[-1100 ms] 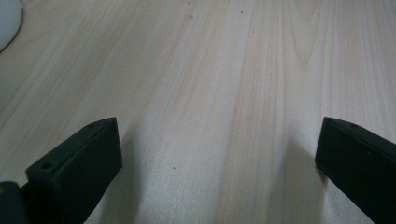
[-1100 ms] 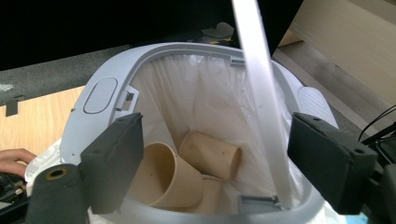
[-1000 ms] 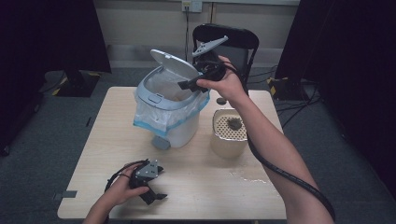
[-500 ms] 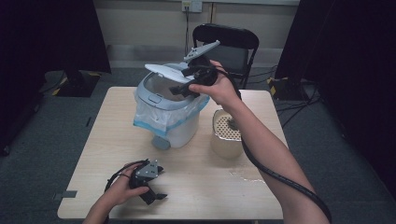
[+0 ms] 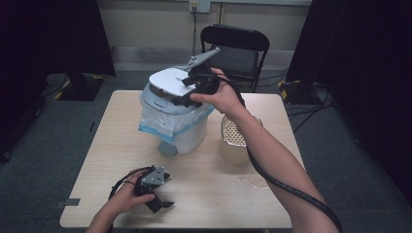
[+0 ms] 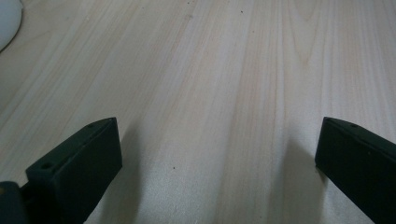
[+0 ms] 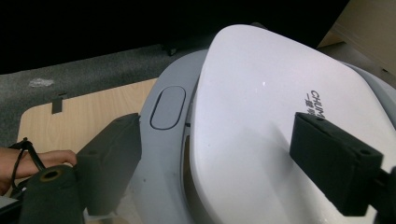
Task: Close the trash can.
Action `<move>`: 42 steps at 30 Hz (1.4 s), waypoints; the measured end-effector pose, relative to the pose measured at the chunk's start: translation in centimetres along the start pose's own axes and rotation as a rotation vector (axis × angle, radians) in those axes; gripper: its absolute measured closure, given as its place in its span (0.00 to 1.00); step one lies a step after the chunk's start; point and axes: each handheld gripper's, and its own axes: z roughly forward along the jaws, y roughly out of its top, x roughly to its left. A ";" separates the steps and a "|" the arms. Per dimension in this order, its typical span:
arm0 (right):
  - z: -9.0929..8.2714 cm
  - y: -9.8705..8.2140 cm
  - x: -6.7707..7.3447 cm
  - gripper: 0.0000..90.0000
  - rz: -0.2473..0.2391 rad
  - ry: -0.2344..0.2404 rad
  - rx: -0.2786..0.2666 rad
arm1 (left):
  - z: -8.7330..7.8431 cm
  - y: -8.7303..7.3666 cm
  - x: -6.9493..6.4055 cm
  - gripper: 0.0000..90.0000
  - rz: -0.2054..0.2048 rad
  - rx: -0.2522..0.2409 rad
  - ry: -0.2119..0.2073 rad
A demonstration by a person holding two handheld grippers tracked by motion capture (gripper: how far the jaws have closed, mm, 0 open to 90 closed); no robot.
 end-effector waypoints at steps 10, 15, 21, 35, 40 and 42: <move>0.7 -0.6 -0.6 0.51 0.037 0.006 0.001 | -0.1 0.0 0.0 0.00 0.003 0.010 0.003; 1.0 -0.7 -1.2 0.54 0.040 -0.036 0.001 | -0.1 0.1 0.0 0.00 0.003 0.016 0.000; 1.3 -0.8 -1.5 0.55 0.048 -0.049 -0.014 | -0.1 0.1 0.0 0.00 0.004 0.015 0.000; 1.4 -1.3 -1.6 0.55 0.048 -0.046 -0.051 | 0.0 0.0 0.0 0.00 0.001 0.003 -0.001; 1.4 -1.3 -1.6 0.55 0.047 -0.046 -0.049 | 0.0 0.0 0.0 0.00 0.001 0.004 -0.001; 1.5 -1.4 -1.4 0.56 0.028 -0.055 -0.033 | 0.0 0.0 0.0 0.00 0.003 -0.001 -0.003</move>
